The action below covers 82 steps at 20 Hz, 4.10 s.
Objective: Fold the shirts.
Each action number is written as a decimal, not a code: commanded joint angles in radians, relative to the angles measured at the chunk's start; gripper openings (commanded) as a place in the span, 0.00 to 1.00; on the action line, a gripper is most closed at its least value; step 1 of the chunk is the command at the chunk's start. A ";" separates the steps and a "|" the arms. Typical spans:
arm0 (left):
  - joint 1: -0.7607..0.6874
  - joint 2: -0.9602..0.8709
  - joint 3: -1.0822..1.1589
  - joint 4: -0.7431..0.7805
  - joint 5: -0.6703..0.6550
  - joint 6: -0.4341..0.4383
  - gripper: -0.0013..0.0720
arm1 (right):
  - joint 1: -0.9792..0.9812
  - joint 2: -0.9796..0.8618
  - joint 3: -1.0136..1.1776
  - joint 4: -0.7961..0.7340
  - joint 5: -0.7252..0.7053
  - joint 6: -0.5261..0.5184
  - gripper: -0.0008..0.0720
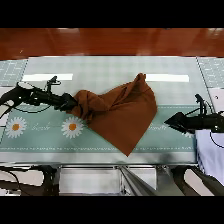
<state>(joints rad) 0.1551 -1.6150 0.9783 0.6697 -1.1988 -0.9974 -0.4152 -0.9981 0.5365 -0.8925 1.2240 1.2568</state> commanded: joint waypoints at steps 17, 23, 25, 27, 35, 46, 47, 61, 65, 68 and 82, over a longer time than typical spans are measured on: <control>-0.073 -0.023 0.067 -0.012 -0.070 0.016 0.07 | 0.415 0.002 -0.140 0.001 -0.057 0.235 0.57; -0.074 -0.023 0.067 -0.013 -0.067 0.016 0.07 | 0.651 -0.082 -0.138 0.163 -0.224 0.264 0.57; -0.074 -0.023 0.067 -0.013 -0.067 0.016 0.07 | 0.686 -0.159 -0.124 0.222 -0.258 0.222 0.57; -0.074 -0.023 0.067 -0.013 -0.067 0.017 0.07 | 0.720 -0.218 -0.079 0.270 -0.295 0.194 0.57; -0.073 -0.023 0.067 -0.013 -0.043 0.016 0.07 | 0.750 -0.379 0.178 0.337 -0.391 0.171 0.34; -0.031 0.101 0.121 -0.152 -0.043 0.016 0.07 | 0.608 -0.359 0.493 0.186 -0.218 0.086 0.05; -0.011 0.147 0.154 -0.203 -0.044 0.016 0.07 | 0.562 -0.332 0.590 0.120 -0.172 0.120 0.05; 0.140 0.845 0.822 -0.129 0.143 -0.245 0.06 | 0.334 0.111 1.532 -0.328 0.130 0.247 0.05; 0.212 1.046 0.823 0.026 0.150 -0.286 0.07 | 0.334 0.249 1.532 -0.410 0.263 0.251 0.05; 0.214 1.163 0.822 0.235 0.109 -0.389 0.06 | 0.334 0.309 1.528 -0.439 0.386 0.264 0.05; 0.114 0.653 0.319 -0.001 0.058 -0.175 0.07 | 0.334 0.064 0.785 -0.302 -0.004 0.213 0.05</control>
<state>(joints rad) 0.3241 -0.7666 1.3815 0.7536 -1.2194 -1.2758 -0.0807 -0.7921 1.4342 -1.2304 1.3624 1.5093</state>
